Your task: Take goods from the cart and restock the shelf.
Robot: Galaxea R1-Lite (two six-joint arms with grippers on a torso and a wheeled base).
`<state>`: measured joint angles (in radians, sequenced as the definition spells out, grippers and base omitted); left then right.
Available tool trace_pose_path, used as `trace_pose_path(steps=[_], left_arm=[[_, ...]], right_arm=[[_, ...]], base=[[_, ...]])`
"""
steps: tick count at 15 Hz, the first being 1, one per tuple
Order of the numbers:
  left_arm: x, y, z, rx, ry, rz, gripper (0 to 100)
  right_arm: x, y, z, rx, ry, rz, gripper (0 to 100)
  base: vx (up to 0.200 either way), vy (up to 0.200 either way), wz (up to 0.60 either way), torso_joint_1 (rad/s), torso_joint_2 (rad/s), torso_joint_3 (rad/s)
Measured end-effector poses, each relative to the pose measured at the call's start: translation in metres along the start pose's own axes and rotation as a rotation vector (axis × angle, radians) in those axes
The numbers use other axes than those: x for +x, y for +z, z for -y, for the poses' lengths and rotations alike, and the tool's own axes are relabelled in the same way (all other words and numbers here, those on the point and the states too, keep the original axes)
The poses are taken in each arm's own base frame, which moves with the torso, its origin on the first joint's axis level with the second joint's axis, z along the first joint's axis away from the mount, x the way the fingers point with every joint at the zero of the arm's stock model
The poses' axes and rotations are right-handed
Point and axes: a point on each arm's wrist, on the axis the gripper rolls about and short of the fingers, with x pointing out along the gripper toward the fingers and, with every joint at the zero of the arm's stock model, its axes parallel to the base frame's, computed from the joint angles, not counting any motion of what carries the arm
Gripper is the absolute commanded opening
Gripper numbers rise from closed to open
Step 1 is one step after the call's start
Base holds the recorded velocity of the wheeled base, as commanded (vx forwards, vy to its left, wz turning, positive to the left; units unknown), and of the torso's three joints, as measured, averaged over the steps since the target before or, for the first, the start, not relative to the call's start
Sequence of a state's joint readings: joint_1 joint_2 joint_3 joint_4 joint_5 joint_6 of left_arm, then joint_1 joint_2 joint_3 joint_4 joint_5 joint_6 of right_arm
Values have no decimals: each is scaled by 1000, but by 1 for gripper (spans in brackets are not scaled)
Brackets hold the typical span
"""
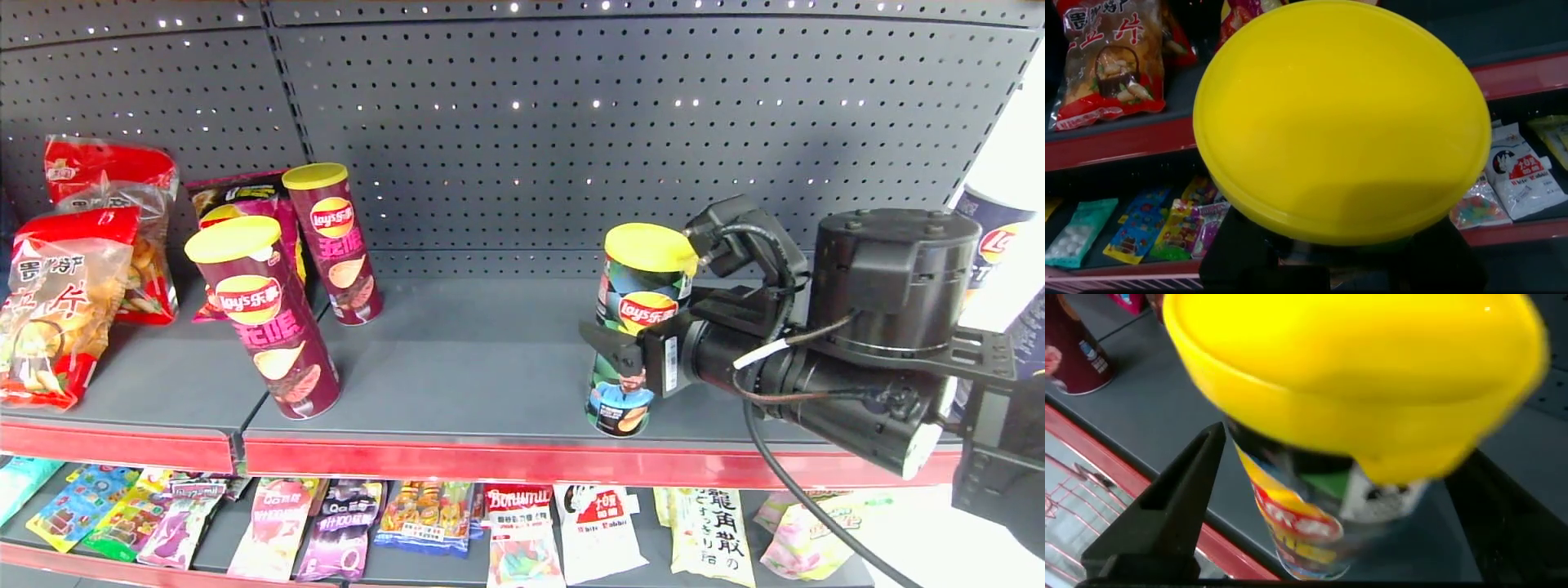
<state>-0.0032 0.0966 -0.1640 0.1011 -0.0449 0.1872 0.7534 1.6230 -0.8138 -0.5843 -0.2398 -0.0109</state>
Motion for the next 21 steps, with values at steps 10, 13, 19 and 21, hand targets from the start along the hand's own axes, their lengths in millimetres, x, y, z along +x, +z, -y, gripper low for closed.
trace_pose_path(steps=[10, 13, 19, 21], left_arm=[[1, -1, 0, 1, -11, -2, 0], [-2, 11, -2, 2, -24, 30, 0], [0, 54, -10, 3, -21, 60, 0], [2, 58, -10, -6, -23, 47, 0]], right_arm=[[-95, -37, 21, -10, 8, -7, 100], [-131, -52, 52, -12, -111, 26, 100], [-212, -105, 69, 13, -290, -13, 100], [-235, -122, 69, 40, -416, -82, 100]], base=[[0, 0, 0, 0, 0, 0], [0, 0, 0, 0, 0, 0], [0, 0, 0, 0, 0, 0], [0, 0, 0, 0, 0, 0]])
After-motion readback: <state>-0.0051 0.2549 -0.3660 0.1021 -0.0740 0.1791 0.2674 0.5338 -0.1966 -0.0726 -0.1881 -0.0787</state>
